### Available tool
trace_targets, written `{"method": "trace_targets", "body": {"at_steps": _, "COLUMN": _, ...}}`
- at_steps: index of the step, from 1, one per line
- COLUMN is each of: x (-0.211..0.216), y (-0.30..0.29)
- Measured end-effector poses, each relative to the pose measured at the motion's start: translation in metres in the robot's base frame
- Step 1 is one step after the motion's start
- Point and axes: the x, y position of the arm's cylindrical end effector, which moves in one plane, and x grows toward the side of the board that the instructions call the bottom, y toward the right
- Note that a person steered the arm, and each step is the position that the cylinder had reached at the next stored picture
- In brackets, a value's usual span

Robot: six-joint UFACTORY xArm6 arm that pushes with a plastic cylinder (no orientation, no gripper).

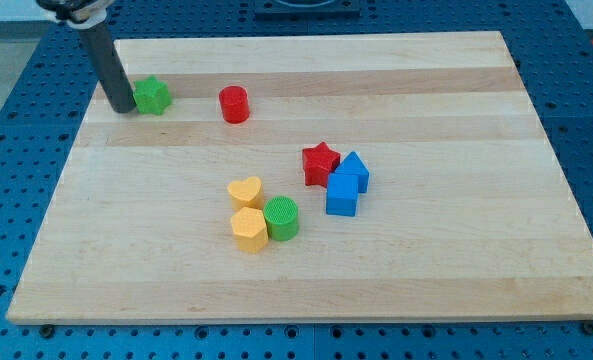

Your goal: Push the green star towards the top left of the board

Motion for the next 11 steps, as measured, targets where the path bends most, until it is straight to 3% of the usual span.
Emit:
{"method": "trace_targets", "body": {"at_steps": 1, "x": 0.031, "y": 0.003}}
{"method": "trace_targets", "body": {"at_steps": 2, "x": 0.032, "y": 0.024}}
{"method": "trace_targets", "body": {"at_steps": 4, "x": -0.042, "y": 0.028}}
{"method": "trace_targets", "body": {"at_steps": 7, "x": -0.056, "y": 0.056}}
{"method": "trace_targets", "body": {"at_steps": 9, "x": -0.094, "y": 0.038}}
{"method": "trace_targets", "body": {"at_steps": 11, "x": -0.095, "y": 0.024}}
